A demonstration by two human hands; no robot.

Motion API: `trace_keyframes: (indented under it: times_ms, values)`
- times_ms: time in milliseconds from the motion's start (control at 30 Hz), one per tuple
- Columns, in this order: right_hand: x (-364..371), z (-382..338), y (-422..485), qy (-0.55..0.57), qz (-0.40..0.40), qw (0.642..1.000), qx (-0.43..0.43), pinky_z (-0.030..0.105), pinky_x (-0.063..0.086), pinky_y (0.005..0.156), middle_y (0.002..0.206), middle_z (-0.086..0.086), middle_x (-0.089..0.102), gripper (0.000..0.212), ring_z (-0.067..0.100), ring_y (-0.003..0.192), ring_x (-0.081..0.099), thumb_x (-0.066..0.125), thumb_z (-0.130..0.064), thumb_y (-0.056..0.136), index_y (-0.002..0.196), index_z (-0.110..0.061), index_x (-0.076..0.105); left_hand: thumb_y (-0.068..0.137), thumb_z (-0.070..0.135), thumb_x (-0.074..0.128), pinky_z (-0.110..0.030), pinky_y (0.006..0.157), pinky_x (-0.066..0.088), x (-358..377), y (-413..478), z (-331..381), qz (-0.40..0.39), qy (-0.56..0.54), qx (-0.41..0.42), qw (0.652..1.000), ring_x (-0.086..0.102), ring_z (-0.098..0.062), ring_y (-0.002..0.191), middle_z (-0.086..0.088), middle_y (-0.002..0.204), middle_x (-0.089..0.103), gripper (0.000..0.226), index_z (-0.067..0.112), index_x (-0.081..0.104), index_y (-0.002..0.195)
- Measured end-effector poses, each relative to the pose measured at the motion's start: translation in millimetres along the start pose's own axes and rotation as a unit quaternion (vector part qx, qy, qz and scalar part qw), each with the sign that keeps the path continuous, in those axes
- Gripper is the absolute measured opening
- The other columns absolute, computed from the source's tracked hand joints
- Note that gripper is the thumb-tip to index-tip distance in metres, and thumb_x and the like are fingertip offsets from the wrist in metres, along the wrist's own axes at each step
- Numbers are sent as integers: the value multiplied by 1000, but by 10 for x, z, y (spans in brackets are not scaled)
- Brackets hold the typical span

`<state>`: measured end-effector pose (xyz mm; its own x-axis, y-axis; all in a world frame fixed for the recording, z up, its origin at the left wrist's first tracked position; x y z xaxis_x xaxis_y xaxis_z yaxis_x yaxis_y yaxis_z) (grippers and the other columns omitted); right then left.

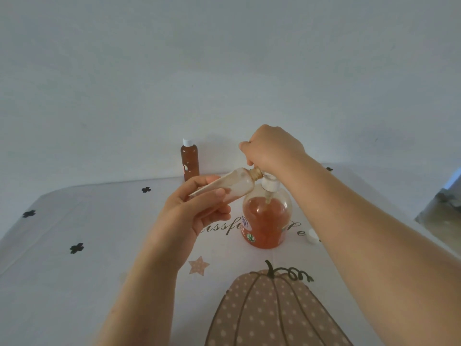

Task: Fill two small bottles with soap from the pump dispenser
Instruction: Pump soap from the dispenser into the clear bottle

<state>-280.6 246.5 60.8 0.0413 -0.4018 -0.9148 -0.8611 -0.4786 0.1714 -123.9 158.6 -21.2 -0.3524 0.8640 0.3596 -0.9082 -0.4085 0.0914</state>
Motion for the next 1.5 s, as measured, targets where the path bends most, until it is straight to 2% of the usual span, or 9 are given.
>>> trace_keyframes:
  times_ms: [333,500,600,700,833,933,1000,1267,1500]
  values:
    - [-21,5,-41,16,1,1000,10,26,37,56,88,4,72,27,25,76,65,49,-26,93,93,-11,72,72,11,71,-29,68,56,11,-24,20,-1,-5,9,1000,65,-22,70,-17,92,69,20,11,72,91]
    - [-130,-23,-45,19,28,999,6,26,34,54,86,4,73,27,25,71,60,48,-25,94,88,-10,69,74,14,72,-30,70,56,46,-51,70,-11,-10,25,1000,66,-22,71,-17,93,69,22,12,71,96]
    - [-214,-62,-46,-20,50,998,-9,26,29,52,72,2,62,31,21,58,49,46,-27,97,70,-14,53,76,18,71,-30,70,57,65,-69,91,-11,-7,32,999,67,-22,72,-16,94,70,25,11,69,100]
    - [-243,-93,-40,-45,54,997,-20,26,30,53,67,0,56,38,19,56,46,45,-29,100,65,-16,42,73,22,77,-30,68,57,90,-86,115,-13,-7,34,999,67,-23,73,-15,95,71,29,13,70,100]
    - [-215,-88,-35,-22,48,998,-20,26,31,53,71,2,62,35,22,60,51,45,-27,99,66,-15,46,69,24,82,-29,65,57,85,-93,120,-6,-17,29,999,67,-24,71,-16,95,72,30,16,73,96]
    - [-184,-79,-39,2,27,1000,-14,26,36,55,83,5,71,27,24,66,58,47,-26,97,83,-11,65,66,23,82,-30,66,57,77,-85,106,-7,-23,27,999,67,-24,71,-17,95,71,36,12,71,99]
    - [-178,-69,-42,9,20,1000,-7,25,37,55,85,5,73,28,24,66,59,47,-25,96,92,-9,70,69,14,78,-30,67,57,69,-70,87,-7,-24,21,999,67,-24,71,-17,95,70,36,9,69,104]
    - [-73,-25,-17,3,18,1000,4,26,33,53,79,3,68,25,21,62,55,49,-23,93,90,-11,71,70,7,71,-30,65,57,1,7,18,-12,-10,7,1000,66,-24,69,-16,95,70,30,6,69,101]
    - [7,19,6,22,3,1000,8,26,34,54,89,3,73,25,24,71,61,50,-23,90,91,-12,73,71,6,69,-31,66,58,-28,43,-36,-16,-5,3,1000,66,-23,68,-14,98,71,34,3,65,104]
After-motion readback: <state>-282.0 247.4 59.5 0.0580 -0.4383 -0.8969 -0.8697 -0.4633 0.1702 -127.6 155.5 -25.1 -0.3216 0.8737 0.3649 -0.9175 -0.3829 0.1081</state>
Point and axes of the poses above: each hand's wrist, its own y-axis towards the middle knuckle, its own x-axis out of the palm, z = x × y, the point moved 6 cm from there along y, towards the middle knuckle
